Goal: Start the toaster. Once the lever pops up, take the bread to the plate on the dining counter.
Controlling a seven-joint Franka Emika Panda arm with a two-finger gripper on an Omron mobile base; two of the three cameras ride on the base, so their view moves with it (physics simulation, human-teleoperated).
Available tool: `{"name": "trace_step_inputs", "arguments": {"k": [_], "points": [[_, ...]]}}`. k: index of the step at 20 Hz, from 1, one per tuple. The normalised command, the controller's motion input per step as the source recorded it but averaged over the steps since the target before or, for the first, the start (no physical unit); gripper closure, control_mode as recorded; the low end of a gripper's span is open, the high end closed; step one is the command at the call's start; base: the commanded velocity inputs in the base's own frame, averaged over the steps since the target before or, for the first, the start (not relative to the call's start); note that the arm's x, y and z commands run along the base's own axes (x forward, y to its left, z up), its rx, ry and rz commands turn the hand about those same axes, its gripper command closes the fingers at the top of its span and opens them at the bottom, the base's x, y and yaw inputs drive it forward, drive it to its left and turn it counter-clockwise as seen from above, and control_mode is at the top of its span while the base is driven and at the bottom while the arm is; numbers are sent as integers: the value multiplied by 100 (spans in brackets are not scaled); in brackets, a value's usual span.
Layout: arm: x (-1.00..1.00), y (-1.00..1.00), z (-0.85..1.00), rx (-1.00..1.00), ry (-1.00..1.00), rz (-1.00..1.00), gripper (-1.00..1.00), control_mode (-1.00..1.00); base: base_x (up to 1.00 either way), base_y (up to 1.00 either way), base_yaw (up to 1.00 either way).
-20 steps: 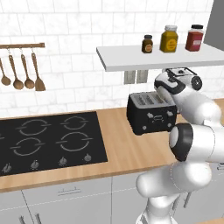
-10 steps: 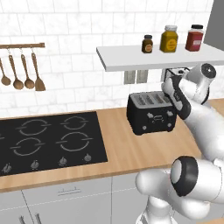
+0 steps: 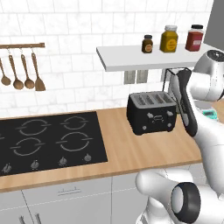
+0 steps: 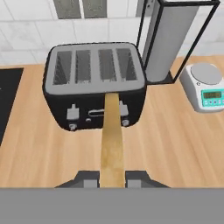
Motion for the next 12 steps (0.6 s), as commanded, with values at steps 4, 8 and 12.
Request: {"name": "trace_step_inputs", "arguments": {"k": [4,8,12], "points": [[-94,14,-21,-2,0,0,100,-100,0,0,0],[-82,13,-29,0,-3,0,100,-100,0,0,0],[-75,0,-28,0,-8,0,100,-100,0,0,0]]}}
